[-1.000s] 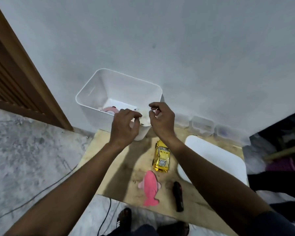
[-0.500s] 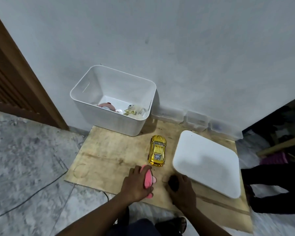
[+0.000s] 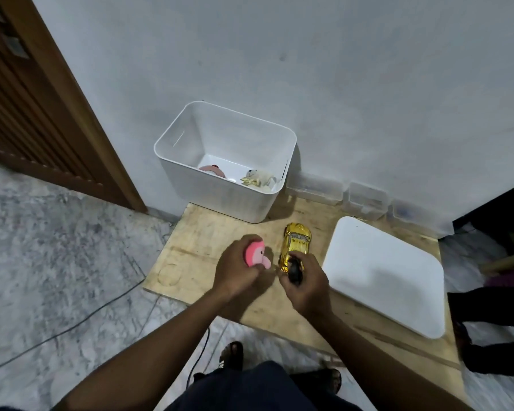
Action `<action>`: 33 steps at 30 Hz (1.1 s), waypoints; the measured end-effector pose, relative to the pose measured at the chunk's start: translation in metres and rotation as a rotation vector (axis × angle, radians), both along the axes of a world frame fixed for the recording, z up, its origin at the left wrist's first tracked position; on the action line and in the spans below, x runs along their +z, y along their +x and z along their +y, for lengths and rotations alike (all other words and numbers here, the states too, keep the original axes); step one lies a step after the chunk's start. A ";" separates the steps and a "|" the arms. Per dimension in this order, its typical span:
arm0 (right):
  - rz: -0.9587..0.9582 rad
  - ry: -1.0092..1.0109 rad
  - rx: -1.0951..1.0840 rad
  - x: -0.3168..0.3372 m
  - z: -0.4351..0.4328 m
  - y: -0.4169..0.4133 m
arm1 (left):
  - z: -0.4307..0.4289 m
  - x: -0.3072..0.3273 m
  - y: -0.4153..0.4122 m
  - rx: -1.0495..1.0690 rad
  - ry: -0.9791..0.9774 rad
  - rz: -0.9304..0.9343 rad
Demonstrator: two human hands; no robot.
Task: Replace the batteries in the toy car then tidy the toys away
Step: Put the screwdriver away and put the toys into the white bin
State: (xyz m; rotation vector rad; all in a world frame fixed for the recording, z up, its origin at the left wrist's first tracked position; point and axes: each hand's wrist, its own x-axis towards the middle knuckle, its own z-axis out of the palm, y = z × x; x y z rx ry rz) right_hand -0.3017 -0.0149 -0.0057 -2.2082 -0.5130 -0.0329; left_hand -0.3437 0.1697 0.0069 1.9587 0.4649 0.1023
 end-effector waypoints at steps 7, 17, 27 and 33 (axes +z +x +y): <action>-0.099 0.332 -0.012 0.089 0.083 0.043 | 0.033 0.069 0.030 0.219 -0.033 -0.485; 0.167 0.482 -0.108 0.147 0.175 0.144 | 0.115 0.143 0.128 0.251 0.196 -0.450; 0.417 -0.264 0.049 0.093 0.214 0.224 | 0.173 0.106 0.196 -0.060 0.360 0.082; 0.515 -0.320 0.037 0.067 0.226 0.237 | 0.186 0.075 0.210 -0.202 0.510 0.275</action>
